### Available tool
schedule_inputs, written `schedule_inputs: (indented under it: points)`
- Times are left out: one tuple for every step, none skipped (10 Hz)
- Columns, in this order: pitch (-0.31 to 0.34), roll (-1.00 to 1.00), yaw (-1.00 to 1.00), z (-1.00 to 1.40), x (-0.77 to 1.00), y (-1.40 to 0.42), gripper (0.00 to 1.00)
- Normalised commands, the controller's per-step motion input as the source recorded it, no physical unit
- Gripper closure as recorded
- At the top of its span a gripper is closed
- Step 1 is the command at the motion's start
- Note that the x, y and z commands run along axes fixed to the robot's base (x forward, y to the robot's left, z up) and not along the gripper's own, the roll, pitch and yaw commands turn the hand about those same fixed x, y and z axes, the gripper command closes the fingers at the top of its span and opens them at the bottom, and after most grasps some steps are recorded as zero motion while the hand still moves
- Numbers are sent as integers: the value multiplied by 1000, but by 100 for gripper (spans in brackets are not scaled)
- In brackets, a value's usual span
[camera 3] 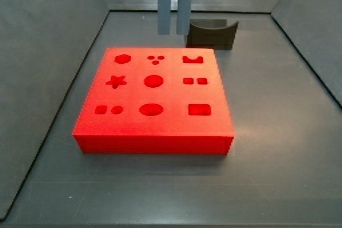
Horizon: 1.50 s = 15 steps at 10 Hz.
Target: Insert the double-square object.
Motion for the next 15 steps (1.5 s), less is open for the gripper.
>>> schedule_inputs:
  points:
    - [0,144,189,-411,357,0,100]
    - [4,220,120,-617,649,0,100]
    - [40,273,66,-626,811,0,100]
    - [63,323,3,-543,720,23,100]
    - [79,323,3,-534,694,14,100]
    - [56,260,0,-629,531,26,100]
    - [0,111,0,-649,266,77,100]
    - [-19,-13,-26,-580,106,114,100]
    - [-51,-94,-26,-509,66,149,100]
    - [-16,-39,-17,-351,20,151,100]
    - [0,-14,-3,-286,0,117,100]
    - [0,0,-14,-251,0,120,100]
    - [-3,0,-31,-306,43,60,100]
    - [-10,-7,-40,-411,174,31,100]
    - [0,-43,-63,-411,217,40,100]
